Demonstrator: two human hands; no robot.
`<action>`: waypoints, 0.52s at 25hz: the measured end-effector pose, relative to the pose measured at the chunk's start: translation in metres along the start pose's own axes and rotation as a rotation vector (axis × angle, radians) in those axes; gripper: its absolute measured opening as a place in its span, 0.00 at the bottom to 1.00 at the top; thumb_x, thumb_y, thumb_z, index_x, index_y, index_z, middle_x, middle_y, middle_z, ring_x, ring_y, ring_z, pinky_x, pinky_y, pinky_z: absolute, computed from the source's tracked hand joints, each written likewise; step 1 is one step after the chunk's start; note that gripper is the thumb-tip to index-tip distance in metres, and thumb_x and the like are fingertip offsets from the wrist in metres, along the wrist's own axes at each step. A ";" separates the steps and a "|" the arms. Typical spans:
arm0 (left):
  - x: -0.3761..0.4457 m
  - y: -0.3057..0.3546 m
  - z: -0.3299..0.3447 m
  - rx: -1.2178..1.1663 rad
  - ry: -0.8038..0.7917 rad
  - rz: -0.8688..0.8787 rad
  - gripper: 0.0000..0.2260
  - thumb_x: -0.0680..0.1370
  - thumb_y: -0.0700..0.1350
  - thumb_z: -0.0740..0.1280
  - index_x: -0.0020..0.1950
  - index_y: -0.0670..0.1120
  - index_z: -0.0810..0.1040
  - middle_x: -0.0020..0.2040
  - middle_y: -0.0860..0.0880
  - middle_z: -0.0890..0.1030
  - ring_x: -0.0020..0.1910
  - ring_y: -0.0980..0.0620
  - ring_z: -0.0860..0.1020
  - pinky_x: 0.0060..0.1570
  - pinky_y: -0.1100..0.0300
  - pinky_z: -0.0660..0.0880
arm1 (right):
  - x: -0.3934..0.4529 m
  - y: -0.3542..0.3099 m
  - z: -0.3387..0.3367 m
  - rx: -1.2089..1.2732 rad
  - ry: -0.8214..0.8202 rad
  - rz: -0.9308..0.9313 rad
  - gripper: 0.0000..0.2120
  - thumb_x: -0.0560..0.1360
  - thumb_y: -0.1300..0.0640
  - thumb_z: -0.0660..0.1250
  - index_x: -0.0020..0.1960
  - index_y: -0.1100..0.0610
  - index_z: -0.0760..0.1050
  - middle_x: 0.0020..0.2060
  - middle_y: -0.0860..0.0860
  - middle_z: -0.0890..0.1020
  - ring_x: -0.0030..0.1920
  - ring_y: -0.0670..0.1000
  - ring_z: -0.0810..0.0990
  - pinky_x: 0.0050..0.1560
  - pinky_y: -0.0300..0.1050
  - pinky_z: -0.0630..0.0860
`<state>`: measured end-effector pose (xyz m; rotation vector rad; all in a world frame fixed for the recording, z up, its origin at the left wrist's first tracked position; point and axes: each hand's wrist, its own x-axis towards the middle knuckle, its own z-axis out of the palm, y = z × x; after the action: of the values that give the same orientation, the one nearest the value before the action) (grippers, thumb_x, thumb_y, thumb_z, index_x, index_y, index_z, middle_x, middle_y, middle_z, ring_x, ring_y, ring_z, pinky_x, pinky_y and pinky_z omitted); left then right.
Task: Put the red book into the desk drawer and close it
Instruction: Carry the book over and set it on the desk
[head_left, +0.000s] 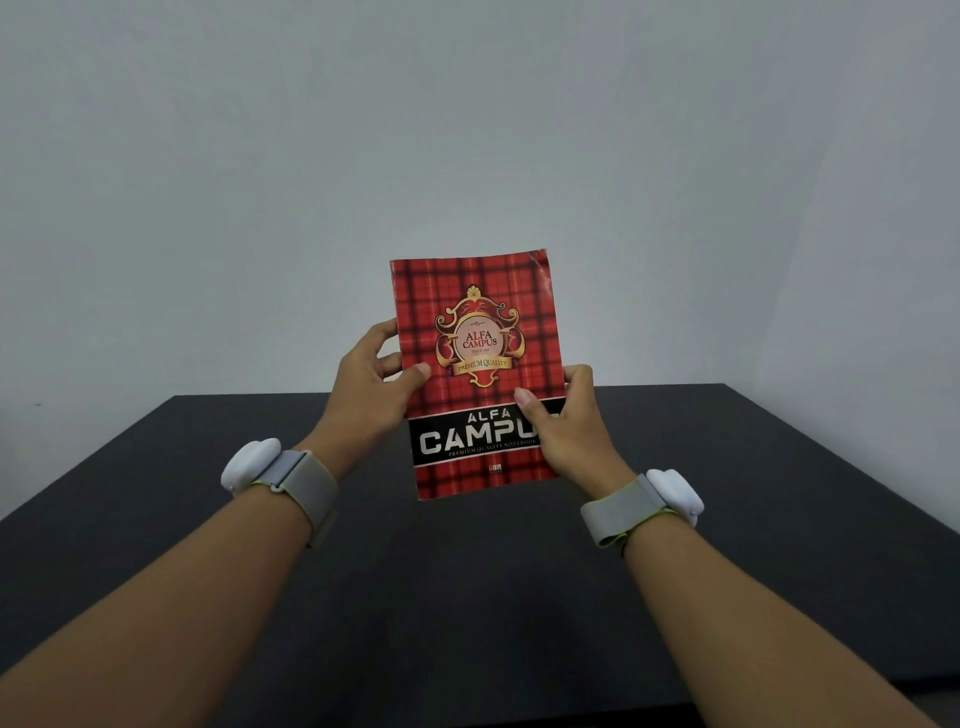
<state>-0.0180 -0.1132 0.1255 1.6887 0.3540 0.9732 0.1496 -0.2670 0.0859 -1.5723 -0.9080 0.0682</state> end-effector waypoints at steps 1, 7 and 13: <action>-0.001 0.002 0.002 -0.002 -0.003 0.004 0.21 0.82 0.36 0.68 0.74 0.47 0.72 0.57 0.42 0.88 0.55 0.43 0.88 0.54 0.42 0.85 | -0.001 -0.002 -0.003 -0.002 0.002 -0.002 0.17 0.81 0.51 0.69 0.61 0.56 0.65 0.50 0.45 0.78 0.51 0.44 0.81 0.53 0.47 0.80; -0.005 0.019 0.018 0.005 -0.025 0.033 0.20 0.83 0.37 0.68 0.74 0.48 0.72 0.56 0.43 0.88 0.53 0.46 0.88 0.49 0.49 0.86 | -0.005 -0.011 -0.024 -0.005 0.032 -0.020 0.17 0.81 0.52 0.69 0.61 0.56 0.65 0.50 0.45 0.78 0.50 0.42 0.80 0.51 0.42 0.78; -0.008 0.027 0.037 0.019 -0.047 0.043 0.21 0.83 0.38 0.69 0.74 0.48 0.72 0.56 0.44 0.88 0.54 0.46 0.88 0.50 0.47 0.86 | -0.010 -0.011 -0.046 -0.002 0.059 -0.015 0.17 0.81 0.51 0.69 0.60 0.56 0.65 0.50 0.46 0.79 0.51 0.46 0.82 0.55 0.50 0.81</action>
<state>-0.0015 -0.1523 0.1449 1.7394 0.2979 0.9631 0.1612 -0.3111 0.1021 -1.5616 -0.8736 0.0106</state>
